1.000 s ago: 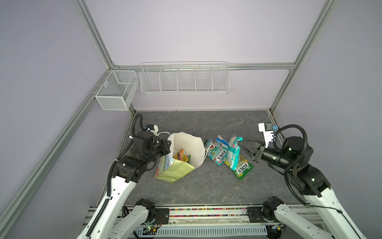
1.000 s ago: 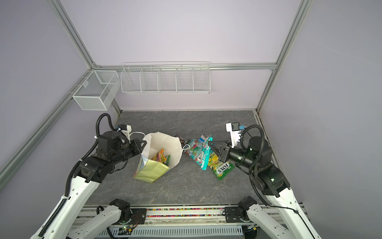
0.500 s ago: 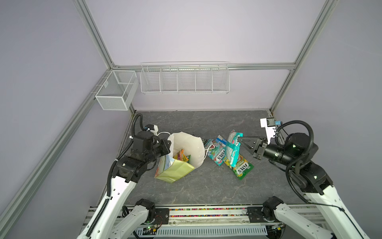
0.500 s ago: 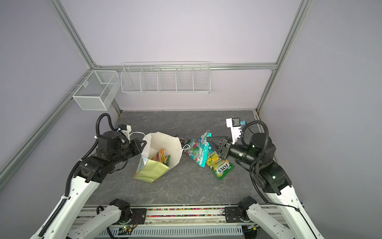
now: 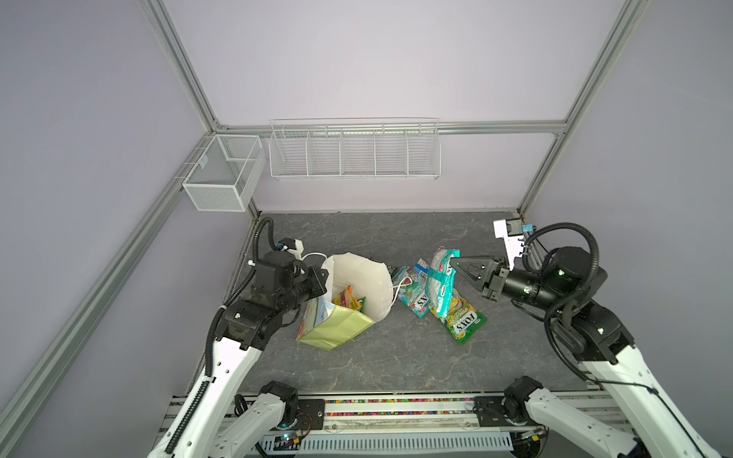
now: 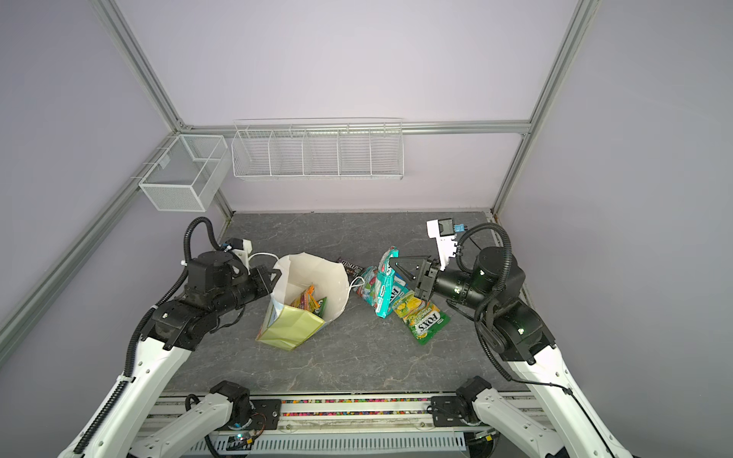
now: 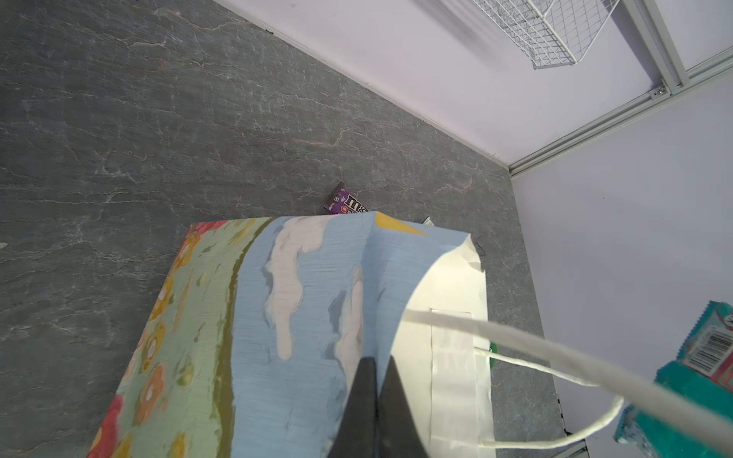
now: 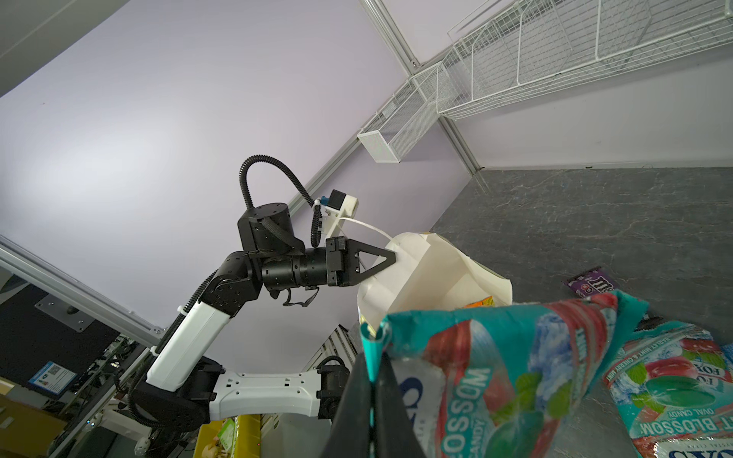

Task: Place the snacks into the paper bag
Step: Place the snack in the paper bag.

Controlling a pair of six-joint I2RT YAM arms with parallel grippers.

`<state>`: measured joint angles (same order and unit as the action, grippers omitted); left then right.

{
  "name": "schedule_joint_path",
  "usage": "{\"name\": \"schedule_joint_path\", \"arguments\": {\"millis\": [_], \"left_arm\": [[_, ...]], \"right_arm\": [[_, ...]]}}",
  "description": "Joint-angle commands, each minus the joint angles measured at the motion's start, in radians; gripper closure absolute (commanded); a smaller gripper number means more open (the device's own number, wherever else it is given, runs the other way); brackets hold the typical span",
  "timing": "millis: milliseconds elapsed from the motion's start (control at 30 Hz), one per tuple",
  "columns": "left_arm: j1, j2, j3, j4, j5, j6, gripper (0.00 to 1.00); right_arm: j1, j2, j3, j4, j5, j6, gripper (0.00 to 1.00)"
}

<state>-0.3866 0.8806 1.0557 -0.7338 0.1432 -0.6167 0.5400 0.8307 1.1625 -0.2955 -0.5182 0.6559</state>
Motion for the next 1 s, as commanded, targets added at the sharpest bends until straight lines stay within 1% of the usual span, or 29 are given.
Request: {"name": "schedule_joint_path", "arguments": {"millis": [0, 967], "left_arm": [[-0.004, -0.015, 0.024, -0.003, -0.004, 0.006, 1.0], [-0.004, -0.016, 0.018, 0.007, 0.003, 0.002, 1.0]], "right_arm": [[0.021, 0.01, 0.038, 0.088, -0.017, 0.007, 0.93], [0.144, 0.147, 0.105, 0.182, -0.037, 0.027, 0.93]]}}
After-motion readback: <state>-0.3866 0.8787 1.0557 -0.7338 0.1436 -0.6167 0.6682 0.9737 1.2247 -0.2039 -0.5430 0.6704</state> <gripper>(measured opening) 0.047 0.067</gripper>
